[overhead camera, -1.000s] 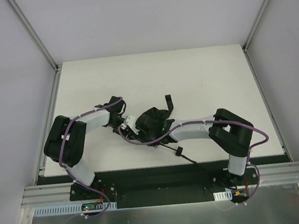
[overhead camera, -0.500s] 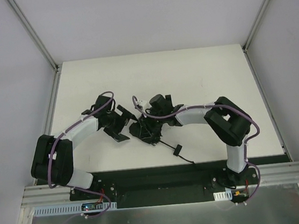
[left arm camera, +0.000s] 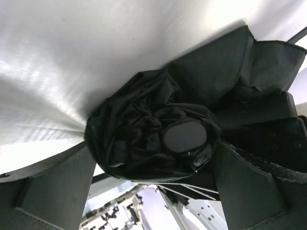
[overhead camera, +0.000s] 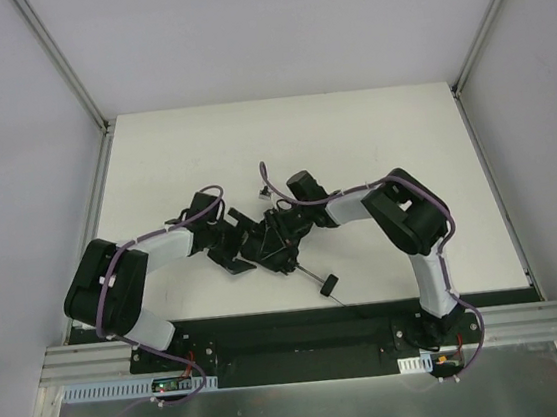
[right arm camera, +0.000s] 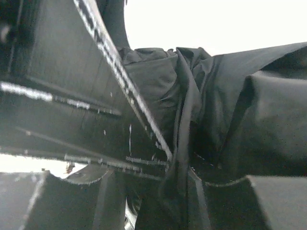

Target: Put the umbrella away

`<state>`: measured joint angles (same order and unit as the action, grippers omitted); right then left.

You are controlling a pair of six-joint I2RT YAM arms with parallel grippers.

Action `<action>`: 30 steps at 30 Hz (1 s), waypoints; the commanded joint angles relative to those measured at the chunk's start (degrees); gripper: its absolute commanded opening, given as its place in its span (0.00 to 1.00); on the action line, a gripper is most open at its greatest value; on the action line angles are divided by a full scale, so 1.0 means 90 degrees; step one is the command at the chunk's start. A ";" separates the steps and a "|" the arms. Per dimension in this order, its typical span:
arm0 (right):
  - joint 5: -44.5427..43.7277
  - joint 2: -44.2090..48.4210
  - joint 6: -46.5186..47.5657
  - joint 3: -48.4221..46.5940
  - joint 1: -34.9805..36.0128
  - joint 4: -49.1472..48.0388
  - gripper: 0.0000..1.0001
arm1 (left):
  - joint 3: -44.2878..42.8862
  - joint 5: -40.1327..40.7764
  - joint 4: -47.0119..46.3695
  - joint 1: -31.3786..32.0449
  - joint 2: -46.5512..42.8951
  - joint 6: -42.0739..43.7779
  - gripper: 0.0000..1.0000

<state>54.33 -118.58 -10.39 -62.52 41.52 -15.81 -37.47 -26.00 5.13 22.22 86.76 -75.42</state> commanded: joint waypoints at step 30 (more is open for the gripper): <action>-0.3107 0.2688 0.0253 -0.0114 -0.1087 0.3983 0.71 | 0.0365 0.0760 -0.0189 0.0393 0.0165 0.0780 0.00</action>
<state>29.93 -97.10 -10.35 -65.60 35.59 16.14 -33.61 -25.39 -3.33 25.85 88.38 -75.94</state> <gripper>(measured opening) 0.726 0.395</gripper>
